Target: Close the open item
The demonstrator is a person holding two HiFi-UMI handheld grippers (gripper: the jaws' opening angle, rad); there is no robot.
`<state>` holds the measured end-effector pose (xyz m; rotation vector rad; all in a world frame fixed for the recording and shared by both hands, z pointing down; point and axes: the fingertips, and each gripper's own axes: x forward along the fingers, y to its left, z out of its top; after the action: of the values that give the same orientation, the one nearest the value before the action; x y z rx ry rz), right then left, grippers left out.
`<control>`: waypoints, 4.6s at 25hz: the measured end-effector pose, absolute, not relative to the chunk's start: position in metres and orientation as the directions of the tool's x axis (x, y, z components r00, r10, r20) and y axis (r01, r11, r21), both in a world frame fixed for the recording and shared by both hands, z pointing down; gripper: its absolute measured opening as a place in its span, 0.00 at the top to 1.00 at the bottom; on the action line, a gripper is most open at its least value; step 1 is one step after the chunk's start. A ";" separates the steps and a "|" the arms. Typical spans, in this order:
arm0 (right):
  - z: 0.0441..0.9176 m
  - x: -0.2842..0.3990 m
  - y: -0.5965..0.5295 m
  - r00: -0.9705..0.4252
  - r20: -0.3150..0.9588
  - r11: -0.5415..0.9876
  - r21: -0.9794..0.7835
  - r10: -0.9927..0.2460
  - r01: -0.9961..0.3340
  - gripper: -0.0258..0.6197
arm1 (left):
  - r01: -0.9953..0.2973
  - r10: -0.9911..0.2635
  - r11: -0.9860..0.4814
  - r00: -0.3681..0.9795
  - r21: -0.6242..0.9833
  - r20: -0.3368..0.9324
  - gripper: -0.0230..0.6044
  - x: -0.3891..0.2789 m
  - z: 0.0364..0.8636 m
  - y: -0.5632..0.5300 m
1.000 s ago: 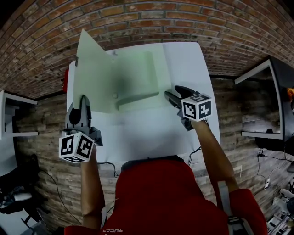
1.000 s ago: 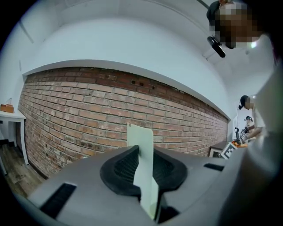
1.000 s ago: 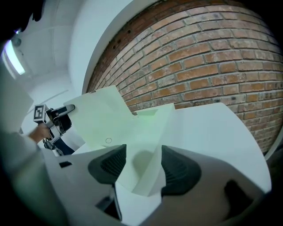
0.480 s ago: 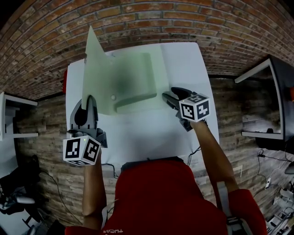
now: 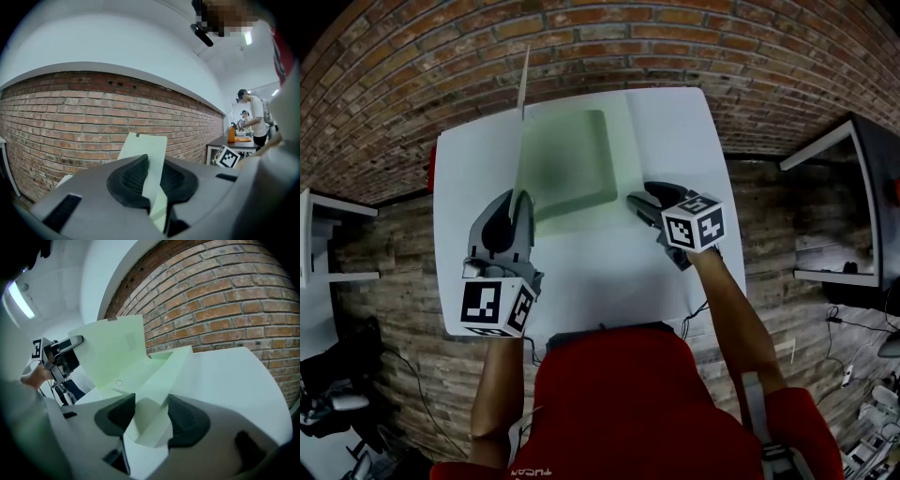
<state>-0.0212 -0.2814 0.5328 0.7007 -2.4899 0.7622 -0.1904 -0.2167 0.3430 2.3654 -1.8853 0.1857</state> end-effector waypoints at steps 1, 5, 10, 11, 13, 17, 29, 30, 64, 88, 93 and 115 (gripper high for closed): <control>0.533 -0.021 -0.282 -0.775 0.536 0.721 -0.385 -0.334 -0.576 0.60 | -0.972 -0.958 -0.233 0.230 0.000 0.172 0.89 -0.184 0.344 -0.218; 0.533 -0.021 -0.282 -0.781 0.530 0.727 -0.386 -0.330 -0.568 0.60 | -0.958 -0.940 -0.283 0.268 -0.044 0.210 0.89 -0.157 0.352 -0.224; 0.533 -0.019 -0.283 -0.788 0.521 0.729 -0.391 -0.327 -0.561 0.60 | -0.936 -0.913 -0.344 0.313 -0.080 0.263 0.88 -0.125 0.366 -0.231; 0.533 -0.020 -0.283 -0.789 0.519 0.729 -0.392 -0.328 -0.561 0.60 | -0.930 -0.907 -0.356 0.321 -0.090 0.272 0.88 -0.120 0.369 -0.233; 0.533 -0.021 -0.284 -0.791 0.516 0.728 -0.395 -0.329 -0.560 0.60 | -0.918 -0.896 -0.380 0.336 -0.112 0.290 0.87 -0.109 0.375 -0.237; 0.533 -0.021 -0.284 -0.796 0.507 0.727 -0.402 -0.330 -0.557 0.60 | -0.894 -0.870 -0.428 0.366 -0.136 0.331 0.86 -0.086 0.391 -0.243; 0.534 -0.020 -0.283 -0.819 0.476 0.726 -0.432 -0.321 -0.535 0.60 | -0.824 -0.797 -0.529 0.401 -0.202 0.452 0.83 -0.042 0.444 -0.255; 0.534 -0.021 -0.283 -0.824 0.471 0.726 -0.439 -0.316 -0.530 0.60 | -0.818 -0.791 -0.536 0.400 -0.210 0.463 0.83 -0.040 0.449 -0.256; 0.507 0.003 -0.355 -0.765 0.454 0.591 -0.487 -0.457 -0.643 0.60 | -0.744 -0.674 -0.638 0.415 -0.198 0.611 0.80 -0.017 0.506 -0.259; 0.532 -0.032 -0.398 -0.601 0.663 0.678 -0.188 -0.446 -0.710 0.60 | -0.697 -0.626 -0.687 0.424 -0.205 0.654 0.72 -0.012 0.512 -0.255; 0.532 -0.032 -0.397 -0.604 0.661 0.678 -0.190 -0.446 -0.710 0.60 | -0.661 -0.589 -0.727 0.461 -0.185 0.664 0.64 -0.006 0.512 -0.247; 0.528 -0.033 -0.396 -0.587 0.601 0.684 -0.088 -0.543 -0.724 0.60 | -0.651 -0.625 -0.711 0.410 -0.267 0.664 0.67 -0.015 0.511 -0.239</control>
<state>-0.0326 -0.3956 0.5284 0.9724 -2.3528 0.4412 -0.0153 -0.2390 0.5109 2.6099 -1.1817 1.2065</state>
